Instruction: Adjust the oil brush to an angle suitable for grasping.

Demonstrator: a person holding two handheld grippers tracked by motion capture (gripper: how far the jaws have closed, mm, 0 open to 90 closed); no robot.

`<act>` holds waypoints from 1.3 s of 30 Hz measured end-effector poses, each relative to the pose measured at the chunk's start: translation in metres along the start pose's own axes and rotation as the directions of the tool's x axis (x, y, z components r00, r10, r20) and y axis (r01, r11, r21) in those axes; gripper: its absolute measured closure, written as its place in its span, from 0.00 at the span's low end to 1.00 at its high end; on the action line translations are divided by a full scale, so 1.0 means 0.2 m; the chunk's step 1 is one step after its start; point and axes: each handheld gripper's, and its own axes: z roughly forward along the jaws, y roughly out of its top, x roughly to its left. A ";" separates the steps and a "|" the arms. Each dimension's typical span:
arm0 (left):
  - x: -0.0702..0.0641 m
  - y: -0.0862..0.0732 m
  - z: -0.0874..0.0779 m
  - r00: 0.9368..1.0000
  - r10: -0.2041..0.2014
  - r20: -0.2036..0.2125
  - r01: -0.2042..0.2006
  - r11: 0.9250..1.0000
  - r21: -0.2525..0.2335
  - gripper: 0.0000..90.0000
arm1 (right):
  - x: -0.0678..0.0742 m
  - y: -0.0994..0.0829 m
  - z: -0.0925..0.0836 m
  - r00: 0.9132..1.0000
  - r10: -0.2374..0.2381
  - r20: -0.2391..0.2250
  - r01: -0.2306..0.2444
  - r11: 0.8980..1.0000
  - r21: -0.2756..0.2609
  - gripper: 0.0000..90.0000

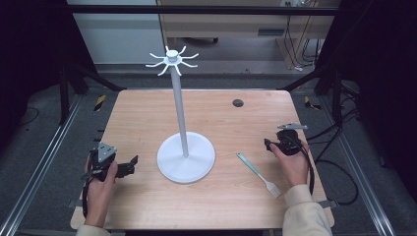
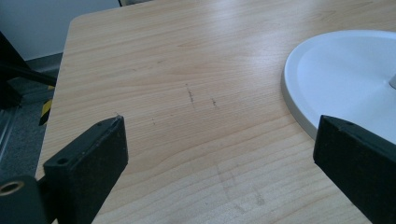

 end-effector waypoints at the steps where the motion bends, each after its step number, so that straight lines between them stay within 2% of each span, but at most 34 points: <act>1: 0.00 0.00 0.00 1.000 -0.001 0.000 0.001 1.000 0.000 0.03 | 0.01 0.00 0.00 1.000 -0.019 0.007 0.019 1.000 0.004 0.45; 6: 0.00 0.00 0.00 1.000 0.002 0.000 -0.002 1.000 -0.004 0.03 | 0.07 0.00 0.01 0.997 -0.077 0.026 0.077 0.997 0.029 0.54; 7: 0.00 0.00 0.00 1.000 0.002 0.000 -0.002 1.000 -0.004 0.03 | 0.07 0.00 0.01 0.997 -0.077 0.026 0.077 0.997 0.029 0.54; 8: 0.00 0.00 0.00 1.000 0.006 0.001 -0.006 1.000 -0.001 0.03 | 0.10 0.00 0.02 0.996 -0.092 0.019 0.092 0.995 0.034 0.59; 11: 0.00 0.00 0.00 1.000 0.006 0.002 -0.006 1.000 -0.001 0.03 | 0.12 0.00 0.03 0.993 -0.114 0.005 0.114 0.992 0.050 0.67; 18: -0.01 0.00 0.00 1.000 0.012 0.001 -0.012 1.000 0.002 0.03 | 0.18 -0.02 0.04 0.985 -0.163 -0.060 0.168 0.982 0.083 0.89; 23: -0.01 0.01 0.00 1.000 0.014 0.002 -0.014 1.000 0.001 0.03 | 0.22 -0.02 0.05 0.978 -0.176 -0.114 0.186 0.979 0.082 0.99; 26: -0.01 0.00 0.01 1.000 0.016 0.003 -0.016 1.000 0.005 0.03 | 0.24 -0.02 0.05 0.973 -0.191 -0.131 0.202 0.976 0.084 1.00; 29: -0.01 0.01 0.01 1.000 0.021 0.003 -0.021 1.000 0.006 0.03 | 0.27 -0.03 0.07 0.963 -0.213 -0.162 0.230 0.969 0.091 1.00; 30: -0.01 0.01 0.01 1.000 0.021 0.003 -0.021 1.000 0.006 0.03 | 0.27 -0.03 0.07 0.963 -0.213 -0.162 0.230 0.969 0.091 1.00; 31: -0.01 0.01 0.01 1.000 0.024 0.004 -0.024 1.000 0.009 0.03 | 0.30 -0.03 0.08 0.958 -0.224 -0.177 0.244 0.964 0.100 1.00; 34: -0.01 0.01 0.01 1.000 0.022 0.004 -0.023 1.000 0.008 0.03 | 0.32 -0.03 0.08 0.952 -0.233 -0.200 0.258 0.960 0.106 1.00; 39: -0.02 0.01 0.01 1.000 0.025 0.004 -0.025 1.000 0.008 0.03 | 0.35 -0.05 0.12 0.946 -0.238 -0.221 0.270 0.954 0.128 1.00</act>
